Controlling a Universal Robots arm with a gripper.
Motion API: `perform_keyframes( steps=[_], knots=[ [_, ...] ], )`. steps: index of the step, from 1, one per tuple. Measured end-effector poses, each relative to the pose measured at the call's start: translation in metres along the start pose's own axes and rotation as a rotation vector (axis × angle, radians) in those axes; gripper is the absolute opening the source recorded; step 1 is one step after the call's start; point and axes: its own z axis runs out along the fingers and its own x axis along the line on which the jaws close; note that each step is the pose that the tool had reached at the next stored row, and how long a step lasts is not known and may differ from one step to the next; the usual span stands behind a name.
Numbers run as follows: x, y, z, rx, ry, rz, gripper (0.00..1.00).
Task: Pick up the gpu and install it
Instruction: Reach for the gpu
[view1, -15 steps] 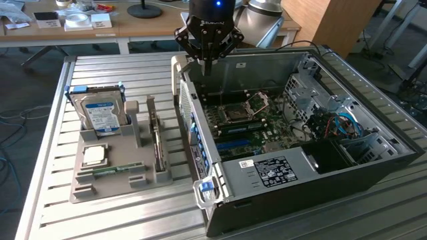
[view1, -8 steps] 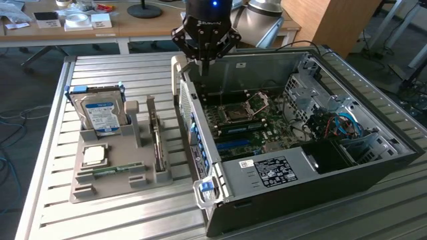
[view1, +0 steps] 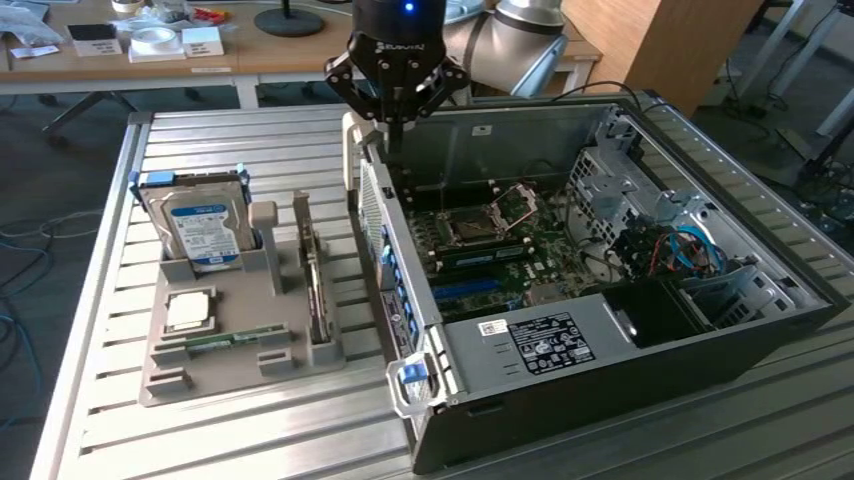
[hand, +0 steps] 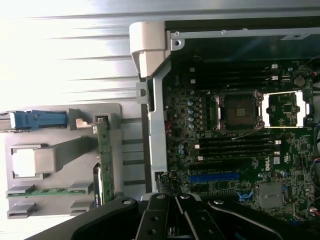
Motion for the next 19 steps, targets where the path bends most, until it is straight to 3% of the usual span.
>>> perform_keyframes(
  steps=[19],
  knots=[
    [0.030,-0.0023,0.0000,-0.0001,-0.0001,0.000,0.11]
  ],
)
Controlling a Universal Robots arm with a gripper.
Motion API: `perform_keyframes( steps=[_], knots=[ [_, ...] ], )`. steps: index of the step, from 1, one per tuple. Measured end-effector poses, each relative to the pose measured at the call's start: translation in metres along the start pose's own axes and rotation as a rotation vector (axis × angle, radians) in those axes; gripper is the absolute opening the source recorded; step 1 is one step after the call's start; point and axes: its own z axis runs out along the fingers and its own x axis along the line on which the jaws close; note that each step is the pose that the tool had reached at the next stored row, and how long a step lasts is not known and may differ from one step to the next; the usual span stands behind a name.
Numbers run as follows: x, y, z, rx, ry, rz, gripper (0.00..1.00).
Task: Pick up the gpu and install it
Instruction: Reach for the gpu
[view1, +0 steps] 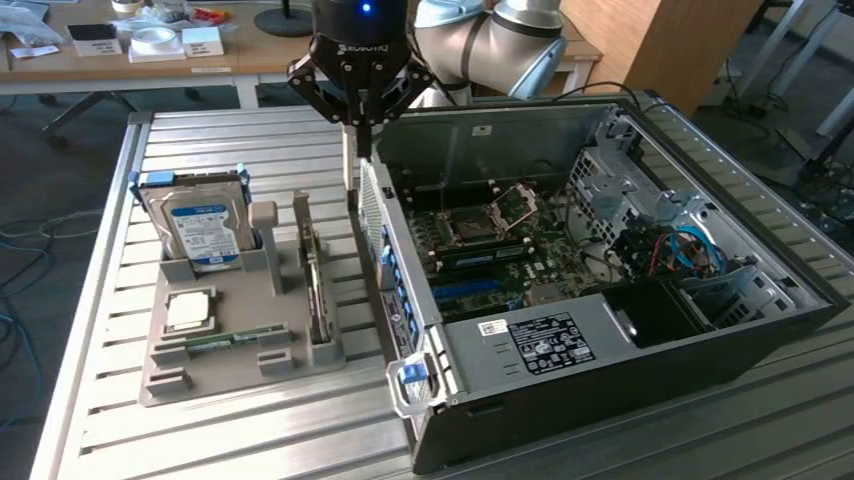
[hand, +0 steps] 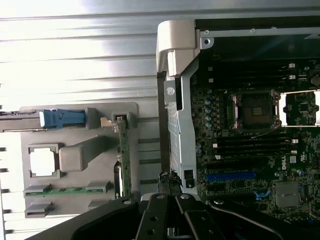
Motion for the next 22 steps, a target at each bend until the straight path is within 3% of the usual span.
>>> perform_keyframes(
  steps=[6,22],
  knots=[
    [0.001,-0.0001,-0.0001,0.0002,0.0002,0.000,0.11],
    [0.023,-0.0017,0.0000,0.0001,0.0001,0.000,0.11]
  ],
)
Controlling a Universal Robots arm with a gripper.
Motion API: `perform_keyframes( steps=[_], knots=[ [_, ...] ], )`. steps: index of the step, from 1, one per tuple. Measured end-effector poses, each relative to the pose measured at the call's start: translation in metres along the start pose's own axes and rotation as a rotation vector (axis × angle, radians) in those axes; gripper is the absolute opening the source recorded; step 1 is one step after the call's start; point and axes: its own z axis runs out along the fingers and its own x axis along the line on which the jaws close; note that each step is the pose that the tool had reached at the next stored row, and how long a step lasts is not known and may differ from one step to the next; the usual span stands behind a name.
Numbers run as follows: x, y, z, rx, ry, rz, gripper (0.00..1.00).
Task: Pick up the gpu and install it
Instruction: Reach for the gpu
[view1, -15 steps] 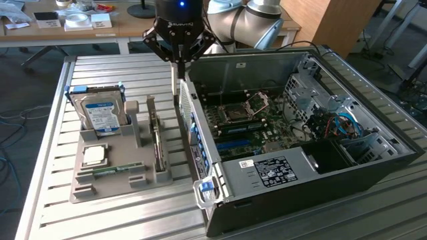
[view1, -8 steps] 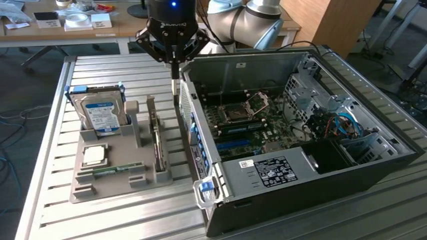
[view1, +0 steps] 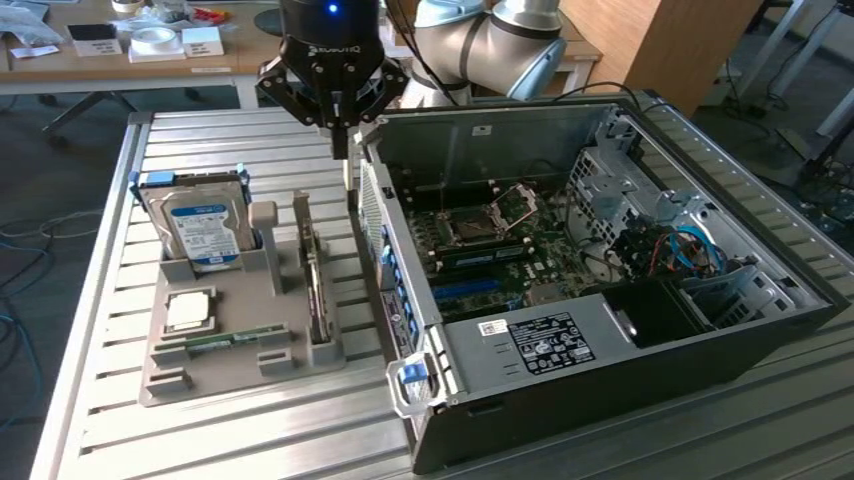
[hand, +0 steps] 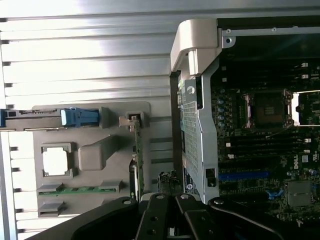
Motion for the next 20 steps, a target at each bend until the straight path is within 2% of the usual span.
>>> perform_keyframes(
  steps=[14,20],
  knots=[
    [0.0005,0.0000,0.0000,-0.0001,-0.0001,0.000,0.11],
    [0.0066,-0.0005,-0.0001,-0.0001,0.0000,0.000,0.11]
  ],
)
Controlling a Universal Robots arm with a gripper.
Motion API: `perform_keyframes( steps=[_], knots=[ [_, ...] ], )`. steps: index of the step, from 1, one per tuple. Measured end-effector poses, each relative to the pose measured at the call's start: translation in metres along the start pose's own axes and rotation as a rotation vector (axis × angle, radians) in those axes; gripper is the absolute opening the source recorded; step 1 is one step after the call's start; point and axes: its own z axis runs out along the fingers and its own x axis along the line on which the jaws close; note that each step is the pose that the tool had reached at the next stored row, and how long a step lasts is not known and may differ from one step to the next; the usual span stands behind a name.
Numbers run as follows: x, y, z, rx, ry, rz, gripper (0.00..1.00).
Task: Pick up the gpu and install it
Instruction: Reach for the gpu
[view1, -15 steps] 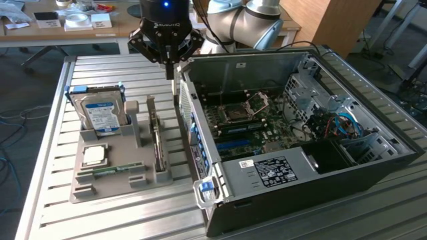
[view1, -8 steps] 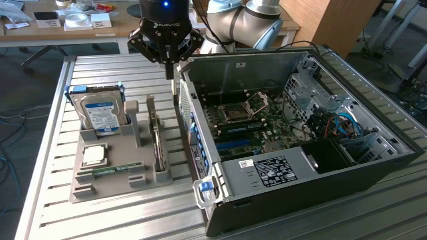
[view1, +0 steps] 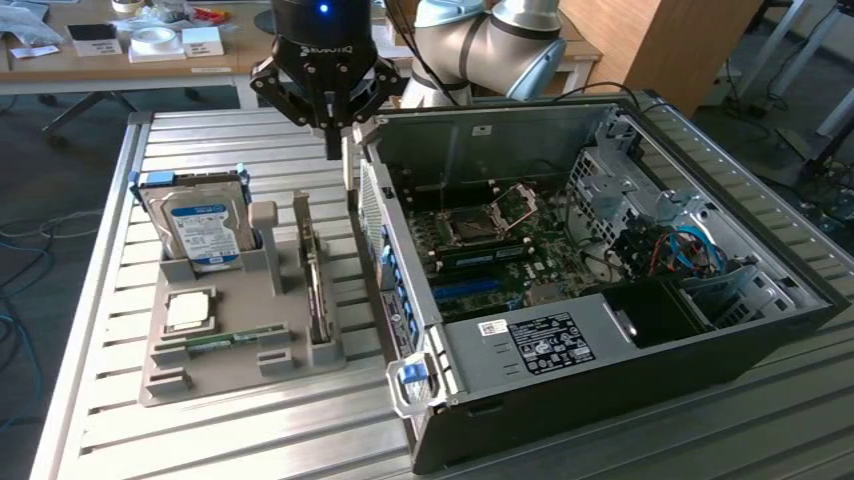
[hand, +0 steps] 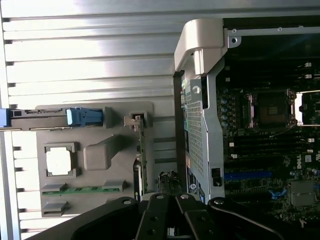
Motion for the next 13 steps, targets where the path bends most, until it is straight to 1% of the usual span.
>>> perform_keyframes(
  steps=[13],
  knots=[
    [0.0033,-0.0003,0.0001,0.0001,0.0000,0.000,0.11]
  ],
)
